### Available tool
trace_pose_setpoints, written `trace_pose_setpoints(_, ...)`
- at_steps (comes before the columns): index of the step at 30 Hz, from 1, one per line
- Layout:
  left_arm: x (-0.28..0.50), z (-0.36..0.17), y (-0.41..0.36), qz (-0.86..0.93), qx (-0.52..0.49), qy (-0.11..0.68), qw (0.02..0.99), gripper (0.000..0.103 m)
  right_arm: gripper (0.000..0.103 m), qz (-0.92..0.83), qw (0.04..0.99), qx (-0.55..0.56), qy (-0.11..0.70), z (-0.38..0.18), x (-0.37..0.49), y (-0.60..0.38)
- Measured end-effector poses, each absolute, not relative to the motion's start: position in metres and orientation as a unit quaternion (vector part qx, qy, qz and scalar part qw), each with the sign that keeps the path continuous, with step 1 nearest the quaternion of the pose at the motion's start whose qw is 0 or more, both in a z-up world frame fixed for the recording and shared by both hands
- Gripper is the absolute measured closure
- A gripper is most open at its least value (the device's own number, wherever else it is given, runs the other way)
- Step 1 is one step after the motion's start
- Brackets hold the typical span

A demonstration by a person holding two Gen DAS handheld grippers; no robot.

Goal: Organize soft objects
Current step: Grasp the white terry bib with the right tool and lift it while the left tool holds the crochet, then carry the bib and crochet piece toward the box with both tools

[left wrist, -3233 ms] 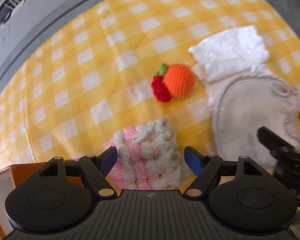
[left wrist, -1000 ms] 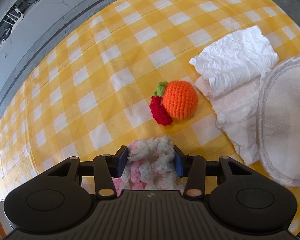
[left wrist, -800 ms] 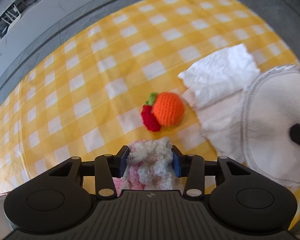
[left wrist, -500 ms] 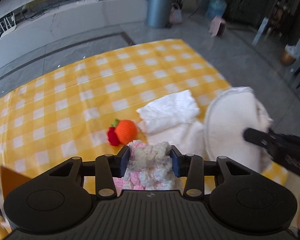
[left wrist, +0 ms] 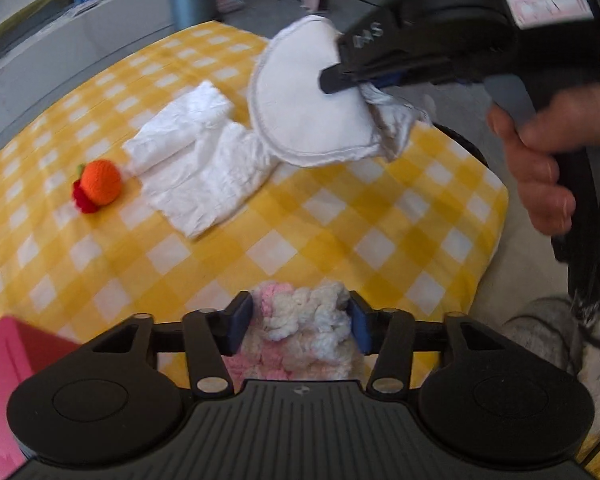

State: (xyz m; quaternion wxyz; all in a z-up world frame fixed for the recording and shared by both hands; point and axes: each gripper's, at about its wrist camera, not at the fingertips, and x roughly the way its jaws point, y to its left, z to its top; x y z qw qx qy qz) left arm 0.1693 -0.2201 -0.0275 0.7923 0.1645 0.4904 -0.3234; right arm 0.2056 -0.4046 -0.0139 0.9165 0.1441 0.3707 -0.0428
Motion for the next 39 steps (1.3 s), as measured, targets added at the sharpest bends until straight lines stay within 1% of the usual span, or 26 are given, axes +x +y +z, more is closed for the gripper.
trace_pose_setpoints(1,0.17,-0.028,-0.222,-0.322,0.176,0.484,0.794,0.03,0.091,-0.045,0.916,0.144,0.372,-0.015,0.206,-0.406)
trace_pose_setpoints(2,0.168,-0.027,-0.22,-0.322,0.181,0.478,0.797,0.029,0.091,-0.046,0.915,0.146,0.373,-0.016,0.206,-0.408)
trace_pose_setpoints(3,0.17,-0.025,-0.219,-0.321,0.182,0.472,0.801,0.026,0.091,-0.047,0.914,0.148,0.374,-0.017,0.206,-0.409)
trace_pose_setpoints(4,0.169,-0.022,-0.217,-0.324,0.183,0.467,0.802,0.016,0.091,-0.048,0.914,0.15,0.374,-0.017,0.207,-0.411)
trace_pose_setpoints(5,0.17,-0.018,-0.215,-0.332,0.187,0.463,0.8,0.011,0.091,-0.049,0.914,0.151,0.374,-0.017,0.207,-0.411)
trace_pose_setpoints(6,0.171,-0.015,-0.214,-0.344,0.194,0.459,0.796,0.01,0.09,-0.05,0.914,0.15,0.375,-0.017,0.207,-0.412)
trace_pose_setpoints(12,0.163,0.004,-0.211,-0.414,0.246,0.413,0.773,0.009,0.09,-0.04,0.915,0.147,0.375,-0.016,0.206,-0.407)
trace_pose_setpoints(16,0.155,0.003,-0.217,-0.455,0.332,0.397,0.724,0.009,0.09,-0.051,0.914,0.151,0.374,-0.015,0.206,-0.409)
trace_pose_setpoints(18,0.156,-0.002,-0.221,-0.469,0.359,0.391,0.706,0.009,0.09,-0.052,0.912,0.15,0.377,-0.016,0.206,-0.409)
trace_pose_setpoints(22,0.171,-0.019,-0.232,-0.449,0.389,0.405,0.696,0.009,0.09,-0.058,0.913,0.153,0.374,-0.016,0.205,-0.409)
trace_pose_setpoints(27,0.18,-0.04,-0.237,-0.477,0.407,0.441,0.642,0.008,0.089,-0.07,0.912,0.161,0.37,-0.016,0.204,-0.414)
trace_pose_setpoints(29,0.177,-0.053,-0.239,-0.493,0.433,0.453,0.603,0.008,0.089,-0.072,0.912,0.158,0.372,-0.017,0.204,-0.414)
trace_pose_setpoints(32,0.167,-0.068,-0.246,-0.49,0.486,0.424,0.586,0.008,0.089,-0.071,0.914,0.154,0.369,-0.016,0.204,-0.412)
trace_pose_setpoints(35,0.17,-0.078,-0.255,-0.492,0.495,0.435,0.569,0.008,0.089,-0.06,0.917,0.159,0.361,-0.013,0.202,-0.41)
trace_pose_setpoints(39,0.17,-0.085,-0.258,-0.505,0.514,0.417,0.554,0.005,0.089,-0.063,0.918,0.158,0.359,-0.011,0.201,-0.409)
